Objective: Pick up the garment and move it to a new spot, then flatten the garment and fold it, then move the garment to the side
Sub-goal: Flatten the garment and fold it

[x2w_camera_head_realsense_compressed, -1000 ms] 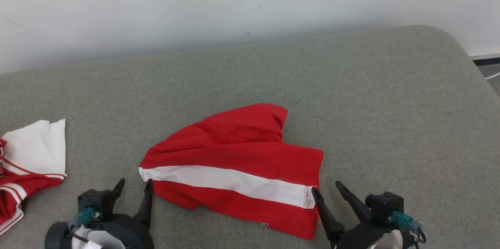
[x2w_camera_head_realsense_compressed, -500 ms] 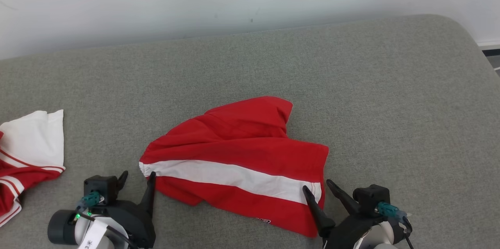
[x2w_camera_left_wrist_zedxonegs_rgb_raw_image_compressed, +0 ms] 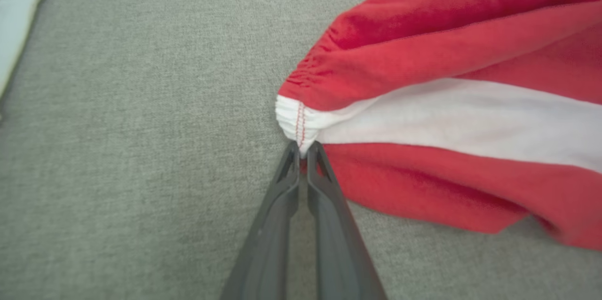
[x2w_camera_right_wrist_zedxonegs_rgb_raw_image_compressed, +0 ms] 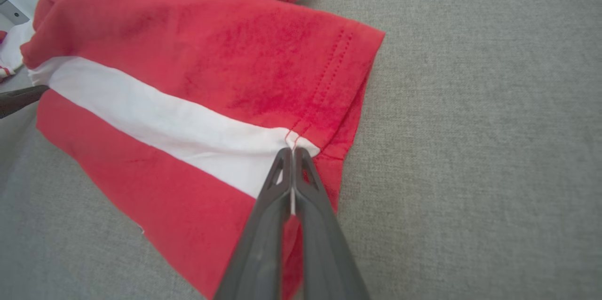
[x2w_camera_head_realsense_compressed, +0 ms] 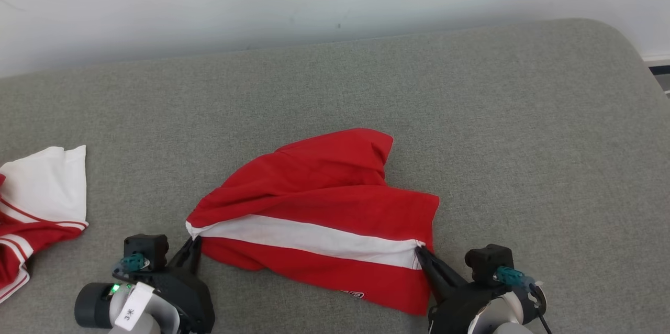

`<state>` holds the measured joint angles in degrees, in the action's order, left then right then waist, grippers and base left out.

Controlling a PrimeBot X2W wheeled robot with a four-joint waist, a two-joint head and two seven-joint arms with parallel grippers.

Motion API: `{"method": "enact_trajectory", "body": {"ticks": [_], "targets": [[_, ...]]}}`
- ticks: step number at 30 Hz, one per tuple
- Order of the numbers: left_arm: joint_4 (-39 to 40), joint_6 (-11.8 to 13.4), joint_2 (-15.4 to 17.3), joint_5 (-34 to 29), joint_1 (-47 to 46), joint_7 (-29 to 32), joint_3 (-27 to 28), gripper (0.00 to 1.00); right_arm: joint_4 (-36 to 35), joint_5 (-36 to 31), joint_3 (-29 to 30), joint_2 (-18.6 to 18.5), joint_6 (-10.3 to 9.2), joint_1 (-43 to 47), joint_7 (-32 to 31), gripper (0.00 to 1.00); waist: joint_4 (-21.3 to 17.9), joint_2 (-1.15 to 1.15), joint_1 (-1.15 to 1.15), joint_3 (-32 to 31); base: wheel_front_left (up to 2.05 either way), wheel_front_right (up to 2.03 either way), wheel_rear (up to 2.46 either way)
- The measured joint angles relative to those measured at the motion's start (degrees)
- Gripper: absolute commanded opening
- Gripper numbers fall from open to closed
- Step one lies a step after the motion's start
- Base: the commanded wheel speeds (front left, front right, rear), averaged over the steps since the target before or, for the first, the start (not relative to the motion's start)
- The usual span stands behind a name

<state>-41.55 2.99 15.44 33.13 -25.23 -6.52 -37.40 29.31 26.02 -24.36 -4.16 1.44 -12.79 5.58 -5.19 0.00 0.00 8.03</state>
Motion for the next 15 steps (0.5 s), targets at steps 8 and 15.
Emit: {"method": "enact_trajectory", "body": {"ticks": [8, 15], "targets": [[1.0, 1.4, 0.0, -1.1, -0.1, -2.4, -0.1, 0.00, -2.6, 0.5, 2.9, 0.1, -0.51, -0.7, 4.1, 0.00, -0.1, 0.00, 0.00, -0.1, 0.00, 0.00, 0.00], [5.3, 1.8, -0.6, -2.3, -0.2, -3.7, 0.5, 0.00, -5.4, 2.4, 4.3, -0.5, 1.22, -0.8, 4.9, 0.00, 0.7, 0.00, 0.00, -0.5, 0.00, 0.00, 0.00]]}}
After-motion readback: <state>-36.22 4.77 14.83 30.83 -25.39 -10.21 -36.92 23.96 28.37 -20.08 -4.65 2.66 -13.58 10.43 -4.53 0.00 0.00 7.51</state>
